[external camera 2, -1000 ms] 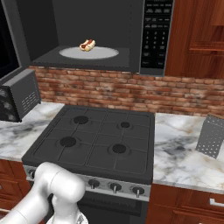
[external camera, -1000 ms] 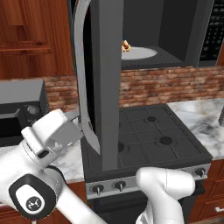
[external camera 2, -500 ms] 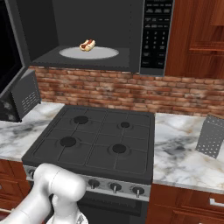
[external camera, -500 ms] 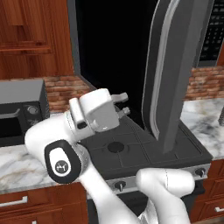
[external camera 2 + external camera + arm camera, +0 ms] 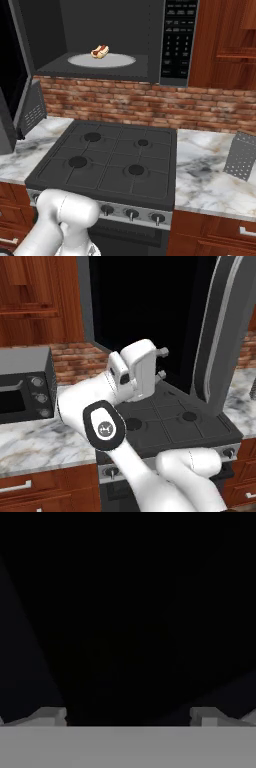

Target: Close the microwave door.

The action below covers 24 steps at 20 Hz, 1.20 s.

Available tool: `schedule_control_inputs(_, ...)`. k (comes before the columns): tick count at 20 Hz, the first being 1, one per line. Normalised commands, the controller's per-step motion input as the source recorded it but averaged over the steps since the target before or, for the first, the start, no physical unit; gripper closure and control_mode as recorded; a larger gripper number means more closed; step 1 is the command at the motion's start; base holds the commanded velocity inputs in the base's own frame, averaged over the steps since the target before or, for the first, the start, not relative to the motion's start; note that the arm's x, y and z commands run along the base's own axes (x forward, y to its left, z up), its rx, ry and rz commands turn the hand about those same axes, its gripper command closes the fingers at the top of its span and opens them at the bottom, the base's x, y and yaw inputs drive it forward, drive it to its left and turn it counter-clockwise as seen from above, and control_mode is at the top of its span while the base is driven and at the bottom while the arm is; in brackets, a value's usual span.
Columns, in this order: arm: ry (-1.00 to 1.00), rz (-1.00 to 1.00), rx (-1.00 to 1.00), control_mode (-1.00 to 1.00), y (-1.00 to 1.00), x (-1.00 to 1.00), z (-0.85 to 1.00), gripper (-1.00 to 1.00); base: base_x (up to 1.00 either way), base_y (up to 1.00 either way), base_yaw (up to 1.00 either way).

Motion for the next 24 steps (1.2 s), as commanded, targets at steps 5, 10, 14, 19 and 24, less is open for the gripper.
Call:
schedule_control_inputs(5,0.40,0.24,0.00,-1.00,-0.38,0.58,0.00,-1.00,0.00,0.00,0.00)
schedule_control_inputs(10,0.65,0.06,0.00,-1.00,-0.52,0.88,0.03,-1.00,0.00,0.00,0.00)
schedule_control_inputs(14,0.63,0.07,0.00,-1.00,-0.40,0.70,0.04,-1.00,0.00,0.00,0.00)
schedule_control_inputs(19,0.30,0.18,0.08,-1.00,-0.43,0.64,0.00,-1.00,0.00,0.00,0.00)
schedule_control_inputs(24,0.02,0.29,0.22,-1.00,-0.47,0.57,0.00,-1.00,0.00,0.00,0.00)
